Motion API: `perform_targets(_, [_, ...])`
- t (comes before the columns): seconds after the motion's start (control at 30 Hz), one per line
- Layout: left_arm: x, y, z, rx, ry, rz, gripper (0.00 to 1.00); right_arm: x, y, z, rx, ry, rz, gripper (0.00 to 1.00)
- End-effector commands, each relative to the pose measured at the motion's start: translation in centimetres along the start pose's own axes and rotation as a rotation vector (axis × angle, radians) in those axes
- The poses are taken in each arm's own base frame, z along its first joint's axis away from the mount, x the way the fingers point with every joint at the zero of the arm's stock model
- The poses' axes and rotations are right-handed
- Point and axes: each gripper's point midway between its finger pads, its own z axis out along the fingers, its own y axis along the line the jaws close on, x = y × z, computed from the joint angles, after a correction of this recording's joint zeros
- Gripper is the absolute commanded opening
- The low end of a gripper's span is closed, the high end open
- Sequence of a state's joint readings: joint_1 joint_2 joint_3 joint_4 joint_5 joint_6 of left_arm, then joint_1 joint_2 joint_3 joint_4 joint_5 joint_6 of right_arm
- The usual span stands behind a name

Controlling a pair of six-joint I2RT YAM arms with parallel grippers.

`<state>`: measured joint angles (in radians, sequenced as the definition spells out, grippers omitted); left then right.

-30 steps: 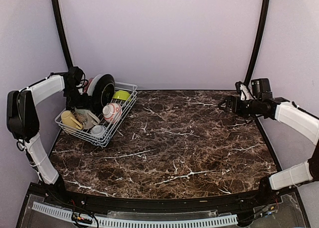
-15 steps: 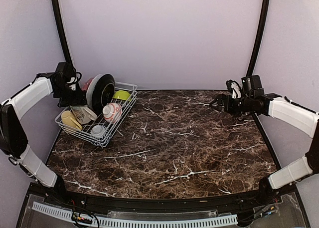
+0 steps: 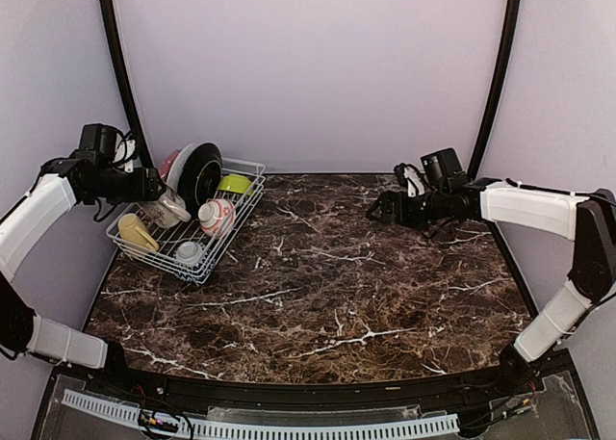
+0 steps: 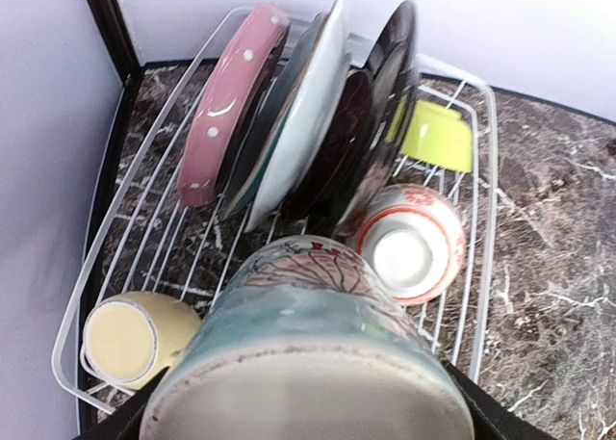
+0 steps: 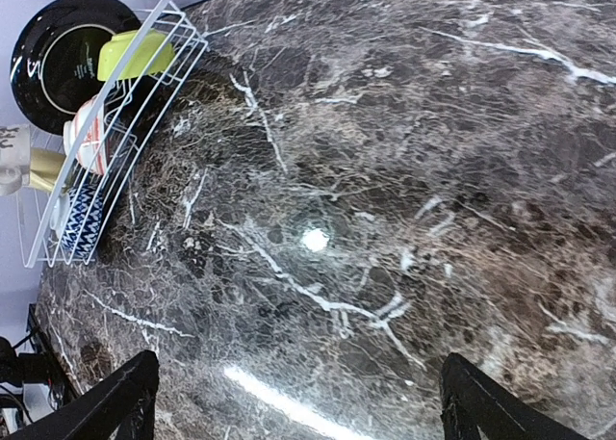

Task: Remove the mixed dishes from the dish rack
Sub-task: Grab the cup from the dish rack, then pass from the left arm to the right

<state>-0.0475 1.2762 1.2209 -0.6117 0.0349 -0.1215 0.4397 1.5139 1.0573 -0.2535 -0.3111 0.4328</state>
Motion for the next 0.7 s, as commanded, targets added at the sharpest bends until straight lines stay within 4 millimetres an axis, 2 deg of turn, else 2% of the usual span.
perform_targets(0.0, [-5.4, -4.0, -5.3, 0.237, -0.339, 0.035, 0.01, -1.6, 4.2, 2.4, -0.081, -0.025, -0.046, 0.99])
perform_targets(0.1, [-5.7, -5.9, -7.3, 0.357, -0.423, 0.052, 0.01, -1.3, 7.0, 4.0, -0.139, -0.009, -0.061, 0.99])
perform_targets(0.17, [-6.3, -7.0, -9.0, 0.426, -0.501, 0.072, 0.01, -1.0, 9.5, 5.1, -0.205, 0.006, -0.064, 0.99])
perform_targets(0.27, [-6.0, -8.3, -9.4, 0.524, -0.523, 0.071, 0.01, -1.1, 13.6, 6.3, -0.352, 0.029, -0.019, 0.99])
perform_targets(0.3, [-6.5, -9.0, -10.1, 0.572, -0.56, 0.083, 0.01, -1.7, 15.4, 6.3, -0.419, 0.016, -0.006, 0.99])
perform_targets(0.33, [-6.0, -9.3, -9.6, 0.605, -0.548, 0.053, 0.01, -2.0, 17.1, 6.4, -0.481, 0.013, 0.005, 0.99])
perform_targets(0.37, [-6.4, -10.1, -10.3, 0.662, -0.586, 0.068, 0.01, -2.4, 18.8, 6.4, -0.539, 0.011, 0.015, 0.99])
perform_targets(0.4, [-5.7, -10.3, -9.7, 0.698, -0.567, 0.03, 0.01, -2.4, 20.2, 6.8, -0.598, 0.025, 0.026, 0.99])
perform_targets(0.43, [-6.2, -10.9, -10.4, 0.744, -0.613, 0.044, 0.01, -2.8, 21.7, 6.8, -0.663, 0.034, 0.045, 0.99])
perform_targets(0.47, [-5.5, -11.1, -9.8, 0.77, -0.594, 0.014, 0.01, -3.0, 23.1, 6.9, -0.726, 0.048, 0.067, 0.99])
perform_targets(0.53, [-5.0, -12.0, -9.8, 0.834, -0.611, 0.02, 0.01, -3.9, 26.0, 6.5, -0.866, 0.055, 0.119, 0.99])
perform_targets(0.67, [-4.2, -13.3, -9.9, 0.895, -0.653, 0.042, 0.01, -4.3, 29.9, 6.8, -1.02, 0.089, 0.199, 0.99])
